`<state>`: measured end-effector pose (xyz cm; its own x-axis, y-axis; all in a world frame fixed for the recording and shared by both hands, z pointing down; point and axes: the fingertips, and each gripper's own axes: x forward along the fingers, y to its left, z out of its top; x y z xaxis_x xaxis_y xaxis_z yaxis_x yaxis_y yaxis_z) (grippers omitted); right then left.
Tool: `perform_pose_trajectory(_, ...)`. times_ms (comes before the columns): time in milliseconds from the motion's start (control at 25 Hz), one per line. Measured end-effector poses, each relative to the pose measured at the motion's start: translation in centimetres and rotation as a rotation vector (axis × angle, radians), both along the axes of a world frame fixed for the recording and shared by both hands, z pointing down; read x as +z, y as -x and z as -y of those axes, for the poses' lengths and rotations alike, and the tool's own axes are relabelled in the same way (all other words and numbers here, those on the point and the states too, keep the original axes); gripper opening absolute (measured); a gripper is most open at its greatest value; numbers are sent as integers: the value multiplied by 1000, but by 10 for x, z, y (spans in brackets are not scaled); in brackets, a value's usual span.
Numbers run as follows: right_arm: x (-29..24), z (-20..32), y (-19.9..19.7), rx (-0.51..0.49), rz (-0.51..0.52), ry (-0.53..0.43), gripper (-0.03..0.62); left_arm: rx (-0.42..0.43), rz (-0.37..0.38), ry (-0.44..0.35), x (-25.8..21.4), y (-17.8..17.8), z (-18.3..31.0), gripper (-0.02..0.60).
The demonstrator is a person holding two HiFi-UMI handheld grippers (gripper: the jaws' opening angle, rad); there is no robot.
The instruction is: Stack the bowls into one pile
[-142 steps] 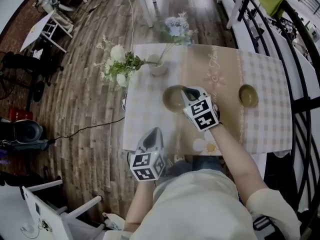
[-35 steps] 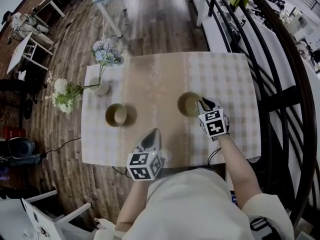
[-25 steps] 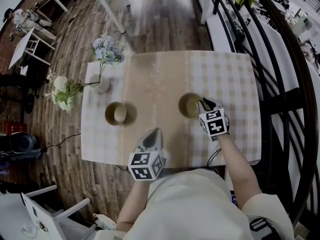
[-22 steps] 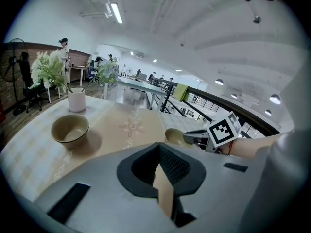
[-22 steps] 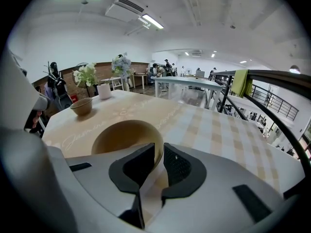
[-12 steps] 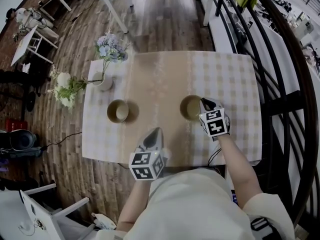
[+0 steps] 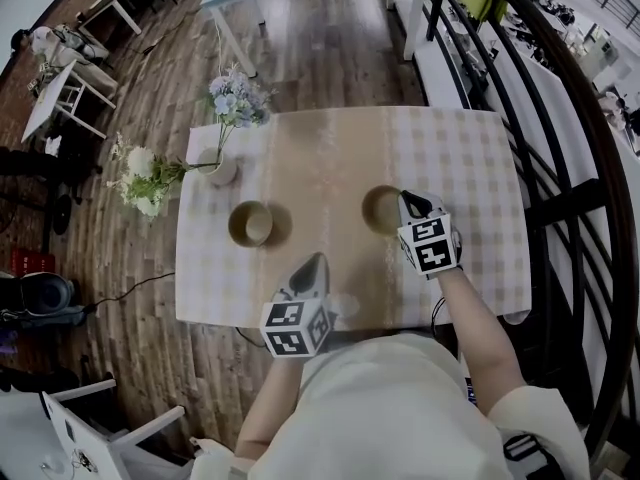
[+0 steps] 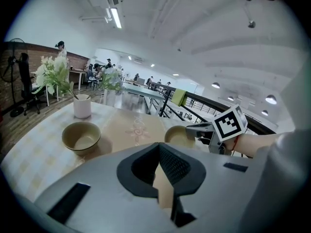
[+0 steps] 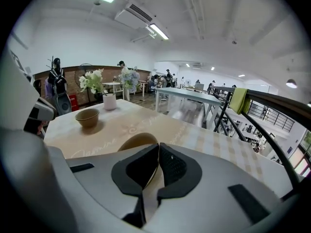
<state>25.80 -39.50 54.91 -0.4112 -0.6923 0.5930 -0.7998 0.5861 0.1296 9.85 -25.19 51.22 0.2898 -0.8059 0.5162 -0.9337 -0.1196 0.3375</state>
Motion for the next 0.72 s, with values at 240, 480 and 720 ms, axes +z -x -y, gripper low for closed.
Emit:
perform_pose_trajectory(240,-15,-6,39,5,12,-33,8,6,-7,-9,-3,38,-5,5)
perform_pose_trajectory(480,-26,-18,81,-8,24,-45,8,6,-4,-13,-8,76,-12,5)
perform_pose_trajectory(720,-35,-27,128,-30,39,-54,8,-7,1,-15,-10,116,-21,5)
